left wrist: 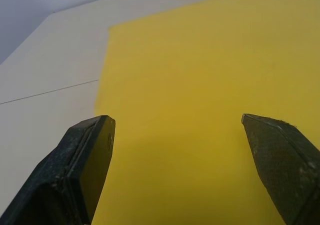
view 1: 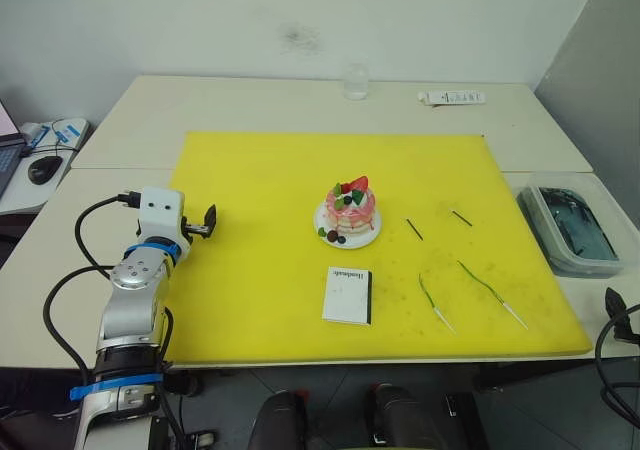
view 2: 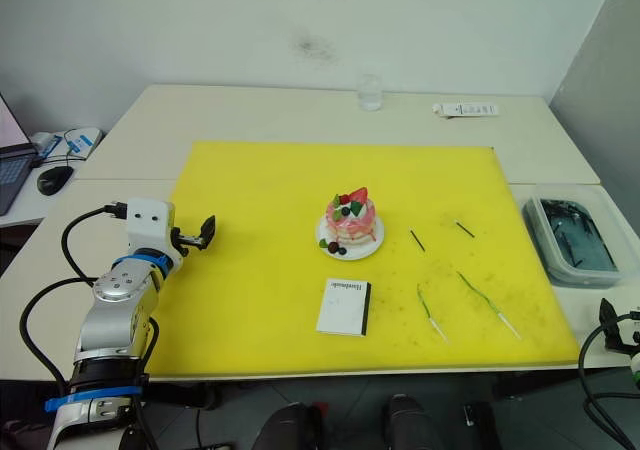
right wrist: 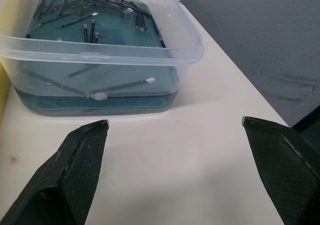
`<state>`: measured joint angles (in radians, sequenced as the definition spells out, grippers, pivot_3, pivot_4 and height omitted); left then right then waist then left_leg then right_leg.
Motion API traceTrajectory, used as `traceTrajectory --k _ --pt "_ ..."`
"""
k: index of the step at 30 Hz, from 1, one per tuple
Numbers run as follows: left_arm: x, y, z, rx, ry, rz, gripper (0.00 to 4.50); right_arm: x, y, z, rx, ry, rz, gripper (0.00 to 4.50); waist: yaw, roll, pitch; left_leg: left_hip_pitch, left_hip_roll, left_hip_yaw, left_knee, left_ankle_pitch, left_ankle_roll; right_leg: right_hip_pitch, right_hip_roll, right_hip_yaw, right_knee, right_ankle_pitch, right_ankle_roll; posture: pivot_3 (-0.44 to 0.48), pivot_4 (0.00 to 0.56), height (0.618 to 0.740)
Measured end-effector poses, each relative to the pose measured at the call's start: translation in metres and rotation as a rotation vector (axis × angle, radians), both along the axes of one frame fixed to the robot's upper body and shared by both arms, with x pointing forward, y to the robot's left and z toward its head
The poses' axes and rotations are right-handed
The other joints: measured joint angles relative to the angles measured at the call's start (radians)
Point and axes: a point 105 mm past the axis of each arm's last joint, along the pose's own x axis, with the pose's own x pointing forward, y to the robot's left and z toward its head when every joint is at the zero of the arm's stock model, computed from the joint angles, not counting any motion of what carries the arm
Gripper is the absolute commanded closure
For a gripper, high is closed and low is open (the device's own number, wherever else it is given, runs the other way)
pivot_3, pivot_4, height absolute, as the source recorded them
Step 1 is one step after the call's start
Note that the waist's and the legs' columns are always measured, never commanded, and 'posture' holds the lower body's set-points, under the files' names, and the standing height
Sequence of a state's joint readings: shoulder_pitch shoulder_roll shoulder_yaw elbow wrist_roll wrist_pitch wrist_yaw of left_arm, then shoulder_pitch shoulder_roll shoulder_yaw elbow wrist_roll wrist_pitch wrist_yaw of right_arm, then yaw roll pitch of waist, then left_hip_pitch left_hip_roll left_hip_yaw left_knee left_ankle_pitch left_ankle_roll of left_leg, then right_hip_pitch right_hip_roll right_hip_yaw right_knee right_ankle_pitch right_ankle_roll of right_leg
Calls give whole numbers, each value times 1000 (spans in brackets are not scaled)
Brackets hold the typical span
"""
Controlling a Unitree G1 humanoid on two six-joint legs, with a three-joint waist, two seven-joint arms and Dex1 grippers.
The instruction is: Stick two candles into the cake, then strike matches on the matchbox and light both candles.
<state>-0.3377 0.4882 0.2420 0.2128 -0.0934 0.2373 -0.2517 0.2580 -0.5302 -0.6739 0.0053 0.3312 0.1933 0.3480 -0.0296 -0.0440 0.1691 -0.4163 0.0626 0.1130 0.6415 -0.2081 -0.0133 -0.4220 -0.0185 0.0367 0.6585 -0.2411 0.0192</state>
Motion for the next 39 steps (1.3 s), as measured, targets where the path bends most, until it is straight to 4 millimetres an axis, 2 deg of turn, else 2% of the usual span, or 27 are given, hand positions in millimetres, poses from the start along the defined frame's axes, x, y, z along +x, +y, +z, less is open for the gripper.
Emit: traceTrajectory --k 12,24,27,30,32,34,36,39 --pt "-1 -15 3 -152 -30 -125 21 -2 0 -2 3 5 -4 0 0 0 0 0 0 0 0 0 0 0 0 0 0 0 0 0 150 740" --pt "-2 -24 8 -188 -29 -188 21 -10 3 -8 11 25 -9 0 0 0 0 0 0 0 0 0 0 0 0 0 0 0 0 0 150 740" --pt "-4 -27 11 -179 -9 -226 21 -8 5 -5 8 19 -3 0 -2 0 0 0 0 0 0 0 0 0 0 0 0 0 0 0 150 740" --pt "-12 -28 18 -169 38 -302 21 -1 11 10 -17 -8 27 0 -4 0 0 0 0 0 0 0 0 -1 0 1 0 -1 -2 0 150 740" --pt "-21 -31 23 -196 92 -383 21 8 23 26 -75 -16 119 0 -4 1 0 0 0 1 0 0 0 -1 0 1 0 -2 -3 0 150 740" --pt "-37 -42 32 -251 191 -523 21 20 52 44 -149 -5 305 0 -5 1 0 0 1 0 0 0 0 -1 0 0 1 -3 -4 0 150 740" --pt "-57 -59 42 -331 316 -679 21 28 90 56 -176 11 515 0 -4 1 0 0 1 -1 -1 0 0 -1 0 -2 0 -3 -6 0 150 740" --pt "-88 -80 50 -484 543 -848 0 34 138 68 -129 54 787 626 -2 1 1 0 1 -2 -1 0 0 -1 0 -3 1 -4 -6 0 150 740"
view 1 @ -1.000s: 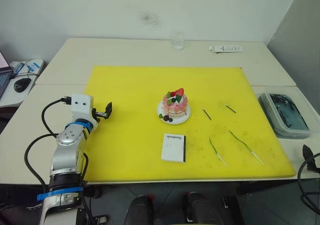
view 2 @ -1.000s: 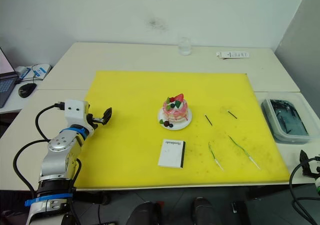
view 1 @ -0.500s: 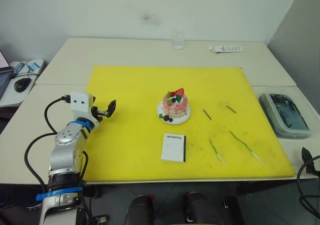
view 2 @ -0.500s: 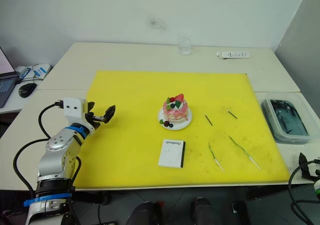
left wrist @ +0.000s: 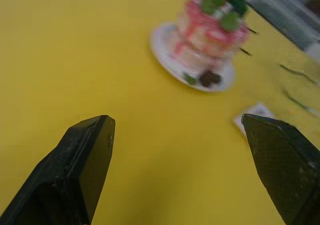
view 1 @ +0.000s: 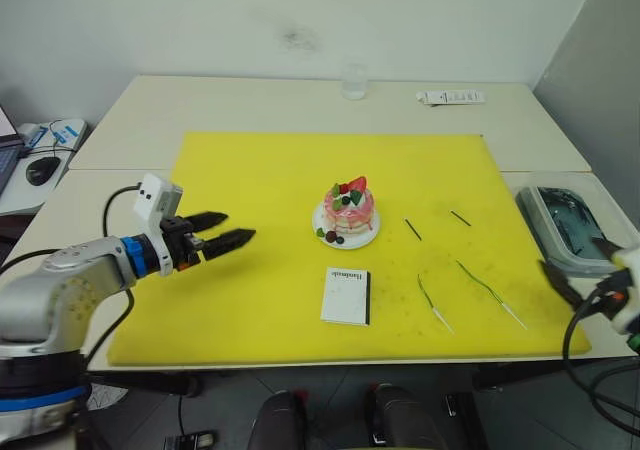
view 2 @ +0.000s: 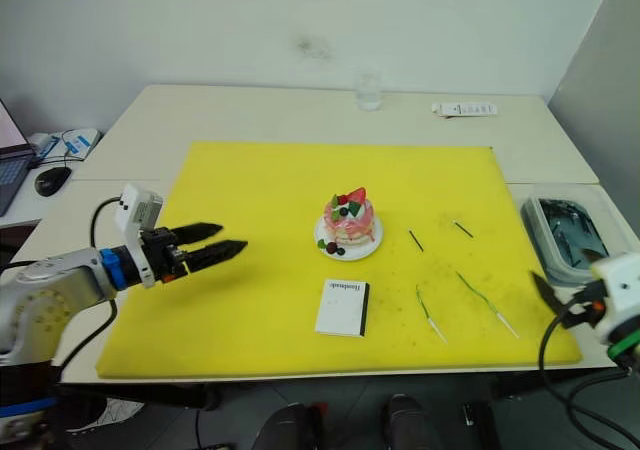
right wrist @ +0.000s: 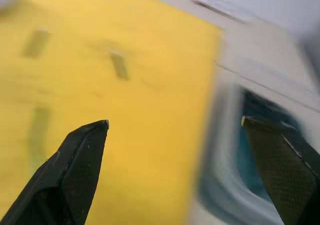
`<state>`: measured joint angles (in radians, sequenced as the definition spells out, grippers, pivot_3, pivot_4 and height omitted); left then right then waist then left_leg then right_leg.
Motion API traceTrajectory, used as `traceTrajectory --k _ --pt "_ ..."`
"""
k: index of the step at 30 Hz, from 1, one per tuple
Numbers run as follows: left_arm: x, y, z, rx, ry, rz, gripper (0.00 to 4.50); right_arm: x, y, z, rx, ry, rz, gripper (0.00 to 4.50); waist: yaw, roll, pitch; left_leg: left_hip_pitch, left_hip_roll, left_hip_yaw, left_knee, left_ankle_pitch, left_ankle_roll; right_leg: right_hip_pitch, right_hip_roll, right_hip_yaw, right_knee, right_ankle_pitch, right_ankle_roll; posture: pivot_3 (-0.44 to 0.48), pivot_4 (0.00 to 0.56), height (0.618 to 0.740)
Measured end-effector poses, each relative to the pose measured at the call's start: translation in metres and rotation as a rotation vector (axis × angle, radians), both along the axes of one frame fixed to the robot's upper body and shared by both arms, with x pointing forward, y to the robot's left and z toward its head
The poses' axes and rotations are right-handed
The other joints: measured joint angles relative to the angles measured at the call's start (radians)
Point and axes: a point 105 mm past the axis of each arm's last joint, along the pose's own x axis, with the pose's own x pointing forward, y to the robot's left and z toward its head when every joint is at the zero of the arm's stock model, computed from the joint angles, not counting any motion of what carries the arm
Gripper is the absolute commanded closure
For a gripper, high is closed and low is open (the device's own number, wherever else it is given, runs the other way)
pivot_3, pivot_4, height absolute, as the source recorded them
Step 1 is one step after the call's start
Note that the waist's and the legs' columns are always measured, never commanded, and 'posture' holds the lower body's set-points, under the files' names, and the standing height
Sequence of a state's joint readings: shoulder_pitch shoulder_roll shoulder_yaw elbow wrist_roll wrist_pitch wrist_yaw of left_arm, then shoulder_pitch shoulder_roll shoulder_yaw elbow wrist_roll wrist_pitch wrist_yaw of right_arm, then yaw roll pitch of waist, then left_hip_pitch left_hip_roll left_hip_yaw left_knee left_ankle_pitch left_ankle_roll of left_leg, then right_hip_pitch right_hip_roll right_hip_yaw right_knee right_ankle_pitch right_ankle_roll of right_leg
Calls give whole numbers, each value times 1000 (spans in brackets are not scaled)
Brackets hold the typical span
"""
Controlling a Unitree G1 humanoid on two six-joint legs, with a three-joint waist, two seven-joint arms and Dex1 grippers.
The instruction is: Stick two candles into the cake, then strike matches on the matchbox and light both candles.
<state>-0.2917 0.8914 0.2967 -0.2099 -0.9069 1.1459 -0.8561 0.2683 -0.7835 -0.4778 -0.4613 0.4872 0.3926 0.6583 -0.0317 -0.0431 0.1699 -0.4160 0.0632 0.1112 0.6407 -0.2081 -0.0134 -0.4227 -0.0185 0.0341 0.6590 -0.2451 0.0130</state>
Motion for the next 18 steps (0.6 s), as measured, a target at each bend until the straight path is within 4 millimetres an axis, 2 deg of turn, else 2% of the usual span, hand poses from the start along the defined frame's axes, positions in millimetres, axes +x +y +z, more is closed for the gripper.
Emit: traceTrajectory --k 2,6,11,18 --pt "-13 -14 6 -59 122 -88 0 4 24 10 18 39 135 1295 1 -1 1 0 0 -1 1 0 0 1 0 -1 0 0 0 0 150 740" --pt "-20 -31 20 -120 262 -185 0 9 69 25 0 76 370 2806 4 -2 1 -1 -1 -4 3 0 0 1 1 -7 0 0 0 0 150 740" --pt "-26 -45 8 -213 483 -266 0 11 105 15 -51 155 522 4480 4 -2 1 -3 -1 -6 2 0 0 1 -1 -11 0 0 1 0 150 740" --pt "-24 -50 -13 -234 711 -226 0 9 133 -4 -92 253 601 4480 6 -2 1 -9 -1 -19 3 0 0 0 -2 -18 4 -4 -1 0 150 740"
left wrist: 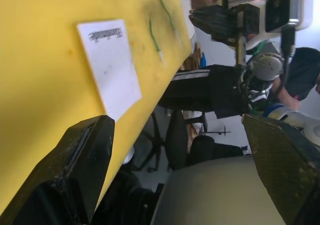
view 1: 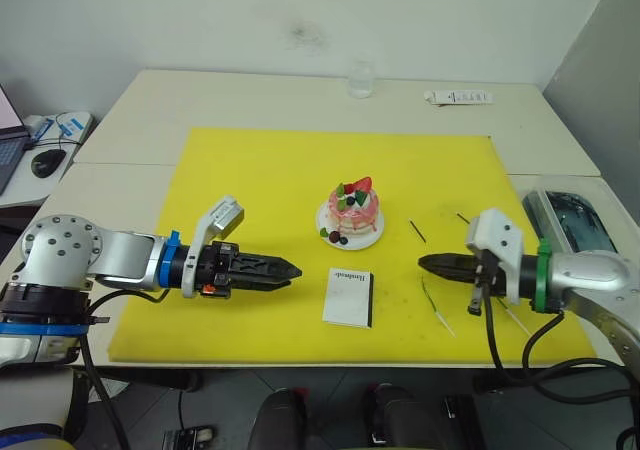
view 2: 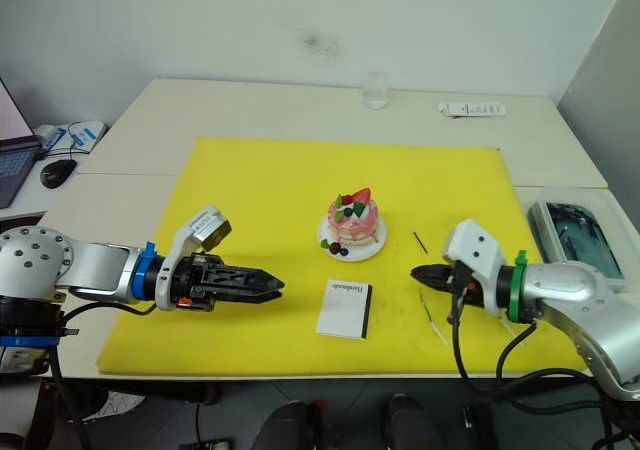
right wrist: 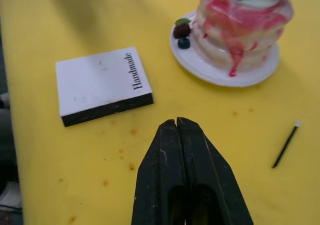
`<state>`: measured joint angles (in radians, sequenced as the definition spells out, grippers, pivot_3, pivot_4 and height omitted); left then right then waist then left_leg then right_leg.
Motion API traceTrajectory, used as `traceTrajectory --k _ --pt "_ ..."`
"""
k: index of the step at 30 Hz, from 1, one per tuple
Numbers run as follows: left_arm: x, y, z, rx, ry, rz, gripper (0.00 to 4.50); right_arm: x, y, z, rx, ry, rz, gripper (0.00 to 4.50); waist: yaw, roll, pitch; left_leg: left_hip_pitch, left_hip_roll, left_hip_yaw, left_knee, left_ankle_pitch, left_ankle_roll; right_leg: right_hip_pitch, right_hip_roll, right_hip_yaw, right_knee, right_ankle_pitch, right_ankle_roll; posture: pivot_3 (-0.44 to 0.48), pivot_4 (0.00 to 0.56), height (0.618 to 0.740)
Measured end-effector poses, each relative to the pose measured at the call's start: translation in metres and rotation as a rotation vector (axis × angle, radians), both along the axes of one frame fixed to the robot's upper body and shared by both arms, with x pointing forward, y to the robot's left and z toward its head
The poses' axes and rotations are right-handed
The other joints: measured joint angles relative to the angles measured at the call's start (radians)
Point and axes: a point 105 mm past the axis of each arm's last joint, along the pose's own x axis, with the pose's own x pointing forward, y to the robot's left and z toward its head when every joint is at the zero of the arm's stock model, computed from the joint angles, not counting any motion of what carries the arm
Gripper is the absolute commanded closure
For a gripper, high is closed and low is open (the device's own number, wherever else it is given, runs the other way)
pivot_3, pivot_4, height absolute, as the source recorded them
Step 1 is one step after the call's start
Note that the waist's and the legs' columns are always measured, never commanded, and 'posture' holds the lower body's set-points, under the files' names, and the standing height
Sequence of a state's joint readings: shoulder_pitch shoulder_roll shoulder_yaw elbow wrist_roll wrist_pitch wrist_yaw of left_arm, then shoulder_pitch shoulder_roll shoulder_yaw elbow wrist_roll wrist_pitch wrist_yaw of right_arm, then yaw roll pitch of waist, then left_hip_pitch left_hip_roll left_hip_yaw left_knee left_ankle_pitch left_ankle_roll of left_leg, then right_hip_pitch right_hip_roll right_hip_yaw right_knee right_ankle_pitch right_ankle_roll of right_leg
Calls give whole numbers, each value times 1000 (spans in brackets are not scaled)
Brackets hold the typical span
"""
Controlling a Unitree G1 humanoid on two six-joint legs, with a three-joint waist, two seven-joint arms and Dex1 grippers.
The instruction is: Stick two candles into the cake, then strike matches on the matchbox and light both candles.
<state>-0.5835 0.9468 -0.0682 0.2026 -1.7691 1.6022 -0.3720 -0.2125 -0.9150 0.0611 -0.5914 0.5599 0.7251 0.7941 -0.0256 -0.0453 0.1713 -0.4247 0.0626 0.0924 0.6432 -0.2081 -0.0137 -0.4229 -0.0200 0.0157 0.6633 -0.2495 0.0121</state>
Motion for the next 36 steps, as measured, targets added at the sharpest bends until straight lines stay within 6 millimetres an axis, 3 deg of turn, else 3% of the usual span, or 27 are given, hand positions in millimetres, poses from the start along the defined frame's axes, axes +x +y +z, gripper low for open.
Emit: traceTrajectory --k 4,11,17,20,26,31,36 --pt "-1 -4 -9 35 24 18 0 0 5 -5 -20 6 13 4480 2 0 0 -1 0 -3 0 0 0 0 0 -2 1 -1 -1 0 150 740" --pt "-9 -2 7 24 -53 5 0 -12 -12 -1 47 81 -59 4480 3 0 0 -1 -1 -3 1 0 0 2 0 -2 0 -1 0 0 150 740" --pt "-23 -30 24 -73 -229 -100 0 -29 -33 -5 41 134 -138 4480 15 0 0 -1 -2 -4 2 0 0 2 -1 -3 0 -2 -1 0 150 740" --pt "-26 -37 29 -127 -252 -130 0 -41 -43 -11 38 199 -176 3908 18 0 0 0 -2 -4 2 0 0 3 -1 -2 0 -2 -2 0 150 740" --pt "-34 -47 34 -156 -320 -198 0 -63 -46 -24 25 278 -191 1765 19 0 0 0 -3 -4 3 0 0 3 0 -2 0 -2 -1 0 150 740" --pt "-42 -61 41 -95 -582 -323 0 -66 -48 -33 41 283 -255 26 22 0 0 -1 -4 -4 2 0 -1 3 2 -2 -1 -2 -3 0 150 740" --pt "-43 -66 49 -110 -828 -400 0 -61 -65 -28 30 213 -328 26 24 0 0 -1 -5 -4 3 0 0 3 2 -2 -2 -2 -2 0 150 740"
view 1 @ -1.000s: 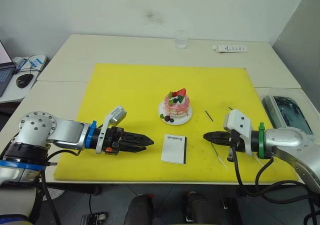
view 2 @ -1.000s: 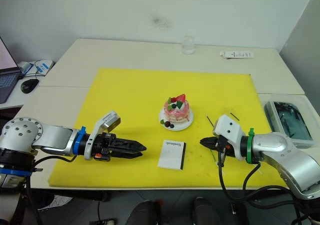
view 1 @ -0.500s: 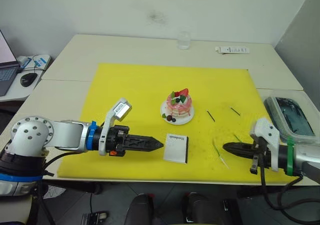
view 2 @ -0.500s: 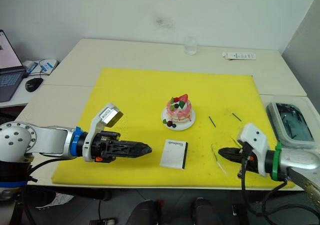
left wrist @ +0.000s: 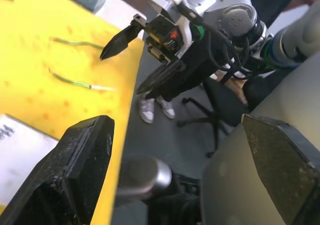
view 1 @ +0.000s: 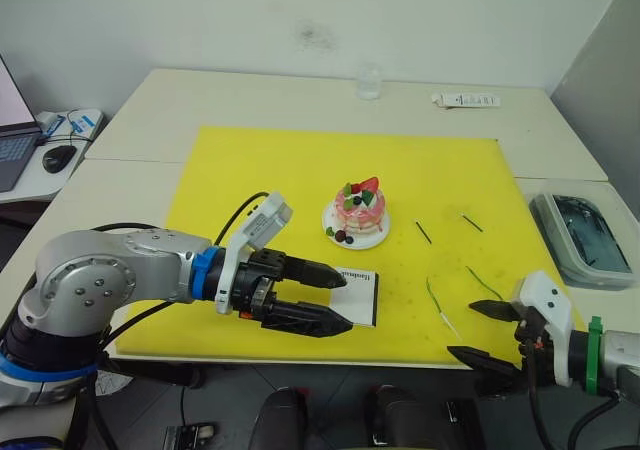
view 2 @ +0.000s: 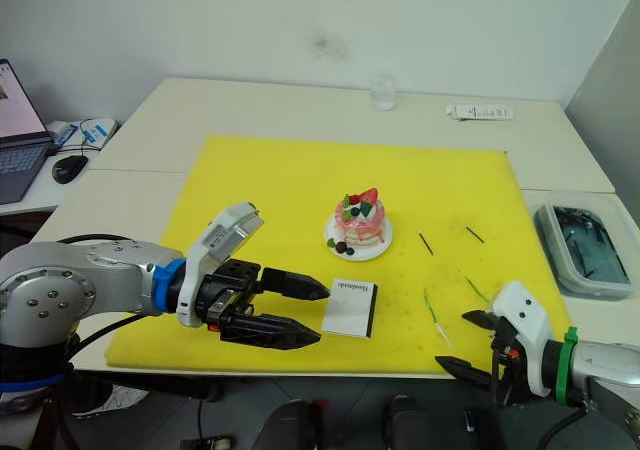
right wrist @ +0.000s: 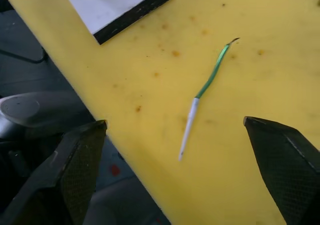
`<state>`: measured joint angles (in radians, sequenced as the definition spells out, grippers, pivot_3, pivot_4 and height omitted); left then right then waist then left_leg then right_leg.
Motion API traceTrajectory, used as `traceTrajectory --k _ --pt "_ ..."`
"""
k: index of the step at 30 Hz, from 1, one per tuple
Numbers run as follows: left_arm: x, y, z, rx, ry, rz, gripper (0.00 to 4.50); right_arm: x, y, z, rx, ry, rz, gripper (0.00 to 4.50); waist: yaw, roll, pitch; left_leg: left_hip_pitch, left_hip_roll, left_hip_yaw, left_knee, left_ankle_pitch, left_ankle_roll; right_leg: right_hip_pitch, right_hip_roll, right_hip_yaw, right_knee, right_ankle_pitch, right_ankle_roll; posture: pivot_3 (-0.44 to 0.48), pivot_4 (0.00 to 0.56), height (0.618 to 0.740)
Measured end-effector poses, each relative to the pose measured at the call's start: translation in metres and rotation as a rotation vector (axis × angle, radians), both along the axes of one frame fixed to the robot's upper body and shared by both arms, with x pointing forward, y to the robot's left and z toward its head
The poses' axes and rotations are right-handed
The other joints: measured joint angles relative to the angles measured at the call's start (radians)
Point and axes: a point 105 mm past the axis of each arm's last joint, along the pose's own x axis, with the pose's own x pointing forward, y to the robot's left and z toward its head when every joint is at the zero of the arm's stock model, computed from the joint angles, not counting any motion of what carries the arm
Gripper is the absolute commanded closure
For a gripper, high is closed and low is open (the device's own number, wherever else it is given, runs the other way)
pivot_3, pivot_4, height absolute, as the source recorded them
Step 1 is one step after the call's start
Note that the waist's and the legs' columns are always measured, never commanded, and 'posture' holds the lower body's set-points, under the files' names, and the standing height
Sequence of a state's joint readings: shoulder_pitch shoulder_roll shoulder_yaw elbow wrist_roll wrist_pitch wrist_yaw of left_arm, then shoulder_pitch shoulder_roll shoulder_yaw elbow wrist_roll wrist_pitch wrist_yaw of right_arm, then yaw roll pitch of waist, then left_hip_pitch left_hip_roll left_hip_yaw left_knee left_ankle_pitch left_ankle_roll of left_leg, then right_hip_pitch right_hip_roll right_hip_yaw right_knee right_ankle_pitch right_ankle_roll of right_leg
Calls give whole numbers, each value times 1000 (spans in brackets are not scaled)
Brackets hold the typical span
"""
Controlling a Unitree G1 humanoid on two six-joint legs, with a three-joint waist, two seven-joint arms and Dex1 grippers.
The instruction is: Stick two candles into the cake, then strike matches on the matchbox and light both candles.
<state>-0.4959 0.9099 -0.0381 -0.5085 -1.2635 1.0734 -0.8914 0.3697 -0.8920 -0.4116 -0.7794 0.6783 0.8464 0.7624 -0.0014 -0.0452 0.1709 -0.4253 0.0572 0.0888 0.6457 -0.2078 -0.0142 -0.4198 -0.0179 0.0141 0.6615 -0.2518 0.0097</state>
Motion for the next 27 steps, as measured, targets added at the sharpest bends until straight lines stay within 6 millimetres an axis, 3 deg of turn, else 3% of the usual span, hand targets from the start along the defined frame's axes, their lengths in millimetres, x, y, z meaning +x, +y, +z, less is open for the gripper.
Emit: traceTrajectory --k 5,10,19,27 --pt "7 -12 -9 -31 -327 -50 0 -4 -32 3 -28 -65 -85 26 3 0 -1 0 -1 -1 0 0 0 2 0 0 -3 0 1 0 150 740" --pt "8 -17 -15 -46 -488 -98 0 -9 -61 -8 -76 -61 -122 26 2 1 -1 0 0 -1 0 0 0 2 0 0 -3 1 2 0 150 740" --pt "10 -16 -23 -55 -500 -93 0 -13 -62 -9 -65 -47 -109 26 0 2 -2 2 1 -2 0 0 0 4 0 -1 -1 1 1 0 150 740" --pt "6 -20 -22 -74 -511 -86 0 -14 -84 -30 -99 -10 -197 26 0 2 -2 4 1 -2 0 0 0 6 0 0 -2 1 1 0 150 740"
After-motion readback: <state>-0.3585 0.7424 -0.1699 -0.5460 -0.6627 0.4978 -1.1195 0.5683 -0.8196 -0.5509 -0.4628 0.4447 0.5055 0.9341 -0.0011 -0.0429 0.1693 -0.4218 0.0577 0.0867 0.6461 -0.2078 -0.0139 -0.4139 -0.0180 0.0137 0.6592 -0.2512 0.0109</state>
